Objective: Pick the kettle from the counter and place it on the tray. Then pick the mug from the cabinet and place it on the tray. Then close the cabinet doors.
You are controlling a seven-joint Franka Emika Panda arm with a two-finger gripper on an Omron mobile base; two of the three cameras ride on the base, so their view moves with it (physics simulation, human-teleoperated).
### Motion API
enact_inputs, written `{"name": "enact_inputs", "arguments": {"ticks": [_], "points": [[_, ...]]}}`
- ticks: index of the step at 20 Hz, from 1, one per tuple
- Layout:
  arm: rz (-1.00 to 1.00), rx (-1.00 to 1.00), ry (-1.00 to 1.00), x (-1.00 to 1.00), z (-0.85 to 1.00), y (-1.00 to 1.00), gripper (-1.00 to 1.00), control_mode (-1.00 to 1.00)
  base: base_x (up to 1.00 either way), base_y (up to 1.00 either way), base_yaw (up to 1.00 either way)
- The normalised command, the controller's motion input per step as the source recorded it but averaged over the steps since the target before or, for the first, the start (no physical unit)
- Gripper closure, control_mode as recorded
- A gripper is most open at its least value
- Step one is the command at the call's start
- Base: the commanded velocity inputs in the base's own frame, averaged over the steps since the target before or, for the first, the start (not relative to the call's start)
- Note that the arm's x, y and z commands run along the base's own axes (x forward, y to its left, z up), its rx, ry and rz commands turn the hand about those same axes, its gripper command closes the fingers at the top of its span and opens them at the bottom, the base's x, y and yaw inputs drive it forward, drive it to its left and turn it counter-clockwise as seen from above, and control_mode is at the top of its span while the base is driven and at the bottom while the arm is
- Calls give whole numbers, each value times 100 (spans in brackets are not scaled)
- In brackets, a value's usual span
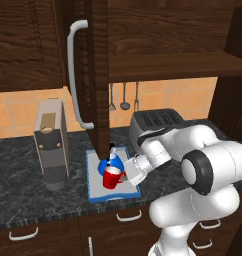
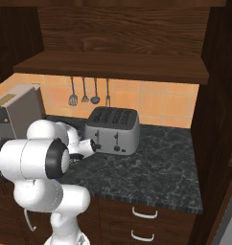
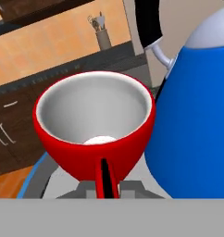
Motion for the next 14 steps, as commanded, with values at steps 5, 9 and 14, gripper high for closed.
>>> {"name": "enact_inputs", "arguments": {"ticks": [5, 9, 14], "points": [[0, -1, 3, -10, 7, 0, -100, -100, 0, 0, 0], [0, -3, 2, -18, 22, 0, -100, -100, 0, 0, 0], [0, -1, 0, -40, 77, -14, -100, -100, 0, 0, 0]]}}
